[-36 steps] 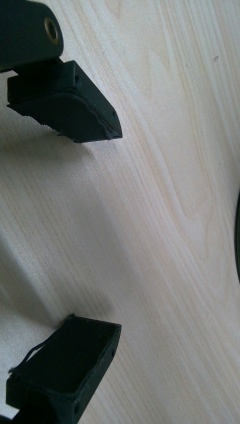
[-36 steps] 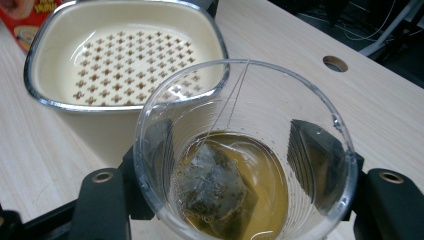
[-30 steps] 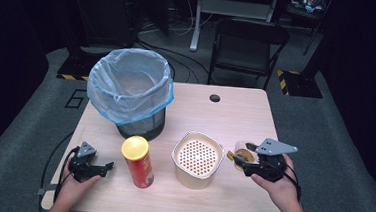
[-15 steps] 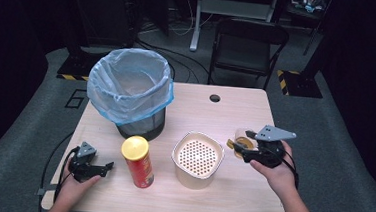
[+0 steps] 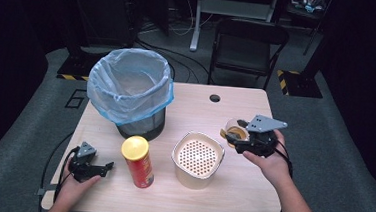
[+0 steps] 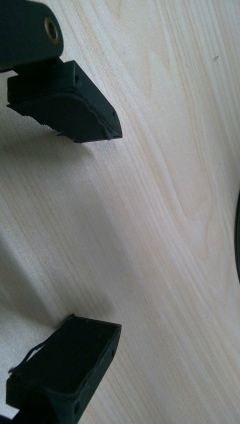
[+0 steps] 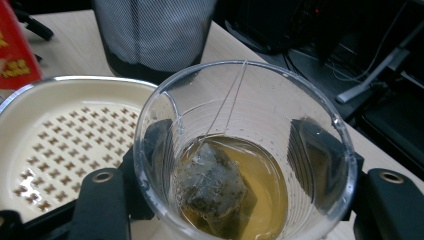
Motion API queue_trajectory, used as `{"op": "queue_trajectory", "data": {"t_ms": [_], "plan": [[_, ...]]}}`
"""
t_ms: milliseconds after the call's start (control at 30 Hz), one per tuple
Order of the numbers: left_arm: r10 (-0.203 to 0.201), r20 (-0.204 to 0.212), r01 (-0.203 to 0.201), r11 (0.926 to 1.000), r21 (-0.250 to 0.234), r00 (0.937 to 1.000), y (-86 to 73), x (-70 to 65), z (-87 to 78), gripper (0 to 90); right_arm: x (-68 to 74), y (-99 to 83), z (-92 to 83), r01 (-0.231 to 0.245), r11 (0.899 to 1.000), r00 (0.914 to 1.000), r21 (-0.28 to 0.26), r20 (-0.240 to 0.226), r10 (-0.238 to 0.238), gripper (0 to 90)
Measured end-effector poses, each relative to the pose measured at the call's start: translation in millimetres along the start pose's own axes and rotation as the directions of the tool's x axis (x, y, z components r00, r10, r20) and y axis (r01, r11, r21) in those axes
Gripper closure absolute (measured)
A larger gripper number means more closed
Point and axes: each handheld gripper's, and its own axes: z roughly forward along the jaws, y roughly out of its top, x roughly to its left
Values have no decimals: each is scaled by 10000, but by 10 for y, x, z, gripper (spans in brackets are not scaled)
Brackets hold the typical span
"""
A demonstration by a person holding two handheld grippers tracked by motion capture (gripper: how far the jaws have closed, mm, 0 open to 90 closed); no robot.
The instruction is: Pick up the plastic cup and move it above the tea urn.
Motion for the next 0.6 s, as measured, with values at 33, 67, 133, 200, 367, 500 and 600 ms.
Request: {"op": "queue_trajectory", "data": {"t_ms": [33, 67, 133, 200, 367, 500, 600], "plan": [[-5, -1, 5, 10000, -6, 10000, 0, 0, 0, 109, 5, 19, -5, 103, 9999, 9999, -14, -46, -103, 347], [-5, 0, 5, 10000, -6, 10000, 0, 0, 0, 109, 16, 43, -8, 166, 9999, 9998, -47, -59, -166, 347], [-8, 0, 8, 10000, -7, 10000, 0, 0, 0, 109, 37, 84, -7, 276, 9996, 9995, -94, -146, -278, 347], [-3, -1, 3, 10000, -4, 10000, 0, 0, 0, 109, 48, 106, 5, 478, 9988, 9987, -104, -195, -480, 347], [-6, 1, 6, 10000, -5, 10000, 0, 0, 0, 109, 63, 138, 51, 747, 9972, 9968, -98, -278, -749, 348], [-6, 1, 6, 10000, -3, 10000, 0, 0, 0, 109, 79, 168, 85, 910, 9956, 9951, -214, -380, -918, 349], [-1, 1, 1, 10000, -1, 10000, 0, 0, 0, 109, 97, 196, 102, 1021, 9944, 9936, -286, -457, -1033, 348]]}}
